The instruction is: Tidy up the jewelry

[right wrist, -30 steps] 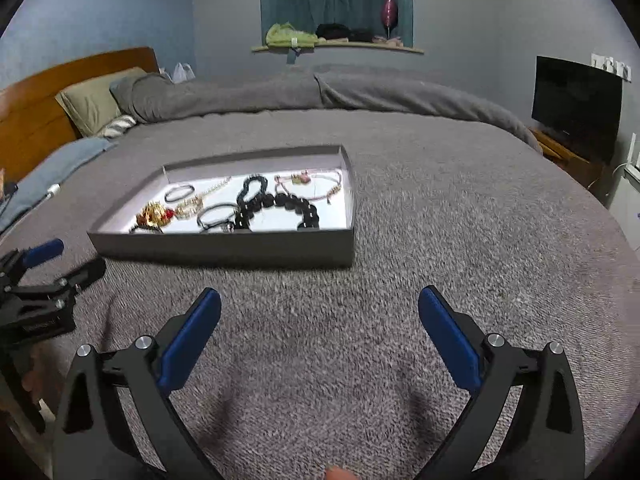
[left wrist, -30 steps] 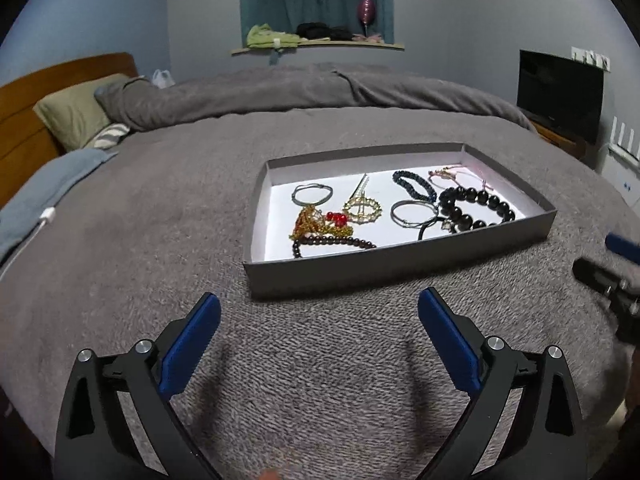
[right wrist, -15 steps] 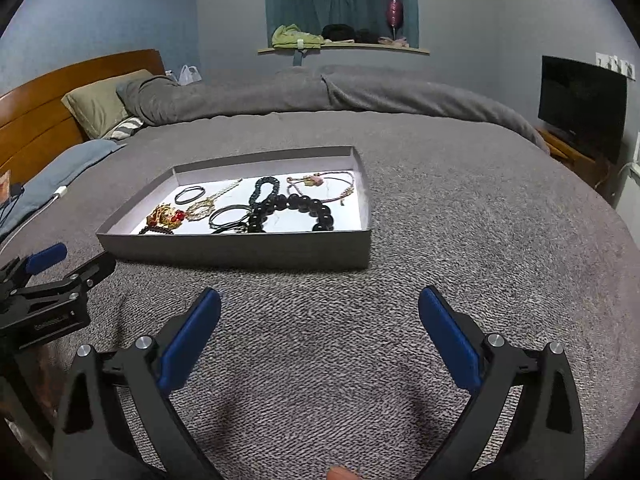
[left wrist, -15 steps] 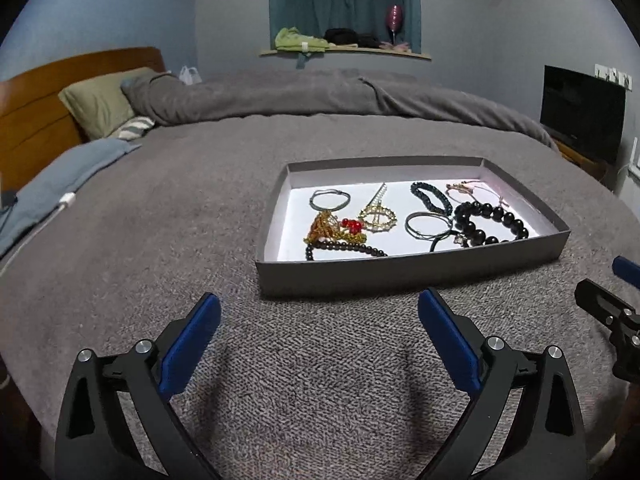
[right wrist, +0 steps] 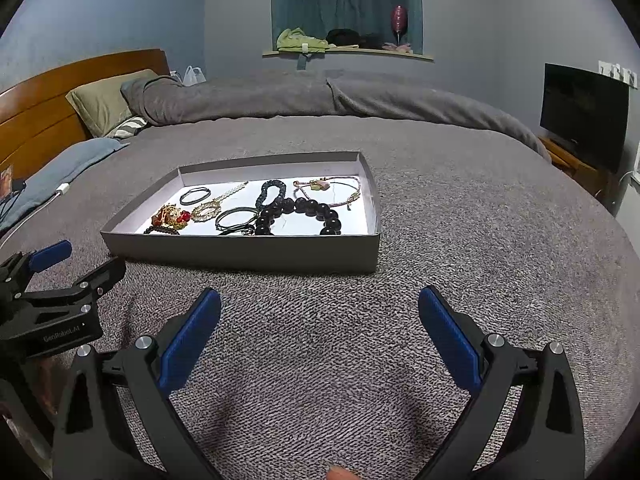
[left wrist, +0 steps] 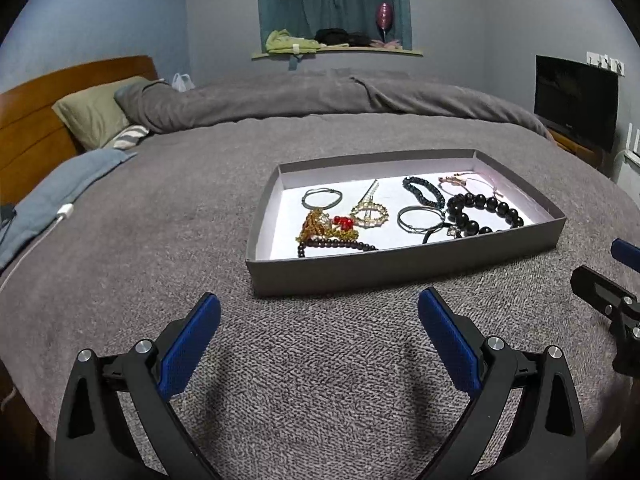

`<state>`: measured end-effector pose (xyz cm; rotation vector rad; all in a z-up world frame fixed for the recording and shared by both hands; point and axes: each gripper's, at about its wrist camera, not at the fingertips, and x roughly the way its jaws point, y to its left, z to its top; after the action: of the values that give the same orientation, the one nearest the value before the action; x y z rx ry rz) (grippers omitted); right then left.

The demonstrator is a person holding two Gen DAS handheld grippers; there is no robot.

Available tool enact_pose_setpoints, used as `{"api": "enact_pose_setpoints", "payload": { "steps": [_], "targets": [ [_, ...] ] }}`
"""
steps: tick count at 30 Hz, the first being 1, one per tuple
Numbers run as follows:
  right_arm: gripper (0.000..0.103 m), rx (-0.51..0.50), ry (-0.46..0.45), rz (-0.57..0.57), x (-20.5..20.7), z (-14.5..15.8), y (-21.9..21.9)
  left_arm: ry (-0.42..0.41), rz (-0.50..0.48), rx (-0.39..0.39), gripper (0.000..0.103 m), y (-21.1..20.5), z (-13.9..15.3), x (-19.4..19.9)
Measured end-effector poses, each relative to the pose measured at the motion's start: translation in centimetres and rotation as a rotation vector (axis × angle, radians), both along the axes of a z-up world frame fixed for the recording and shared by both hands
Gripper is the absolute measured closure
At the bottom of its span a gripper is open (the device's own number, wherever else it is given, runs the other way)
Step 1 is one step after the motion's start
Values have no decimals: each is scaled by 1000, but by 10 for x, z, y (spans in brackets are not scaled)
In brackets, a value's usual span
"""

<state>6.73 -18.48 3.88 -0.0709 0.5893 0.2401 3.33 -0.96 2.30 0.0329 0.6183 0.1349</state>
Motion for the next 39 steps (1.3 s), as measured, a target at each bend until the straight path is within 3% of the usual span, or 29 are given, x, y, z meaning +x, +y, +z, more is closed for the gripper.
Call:
{"api": "enact_pose_setpoints", "payload": {
  "steps": [39],
  "targets": [
    [5,-2,-5,-1,-1,0,-2,-11,-22,14,5,-6,0,-1]
  ]
}}
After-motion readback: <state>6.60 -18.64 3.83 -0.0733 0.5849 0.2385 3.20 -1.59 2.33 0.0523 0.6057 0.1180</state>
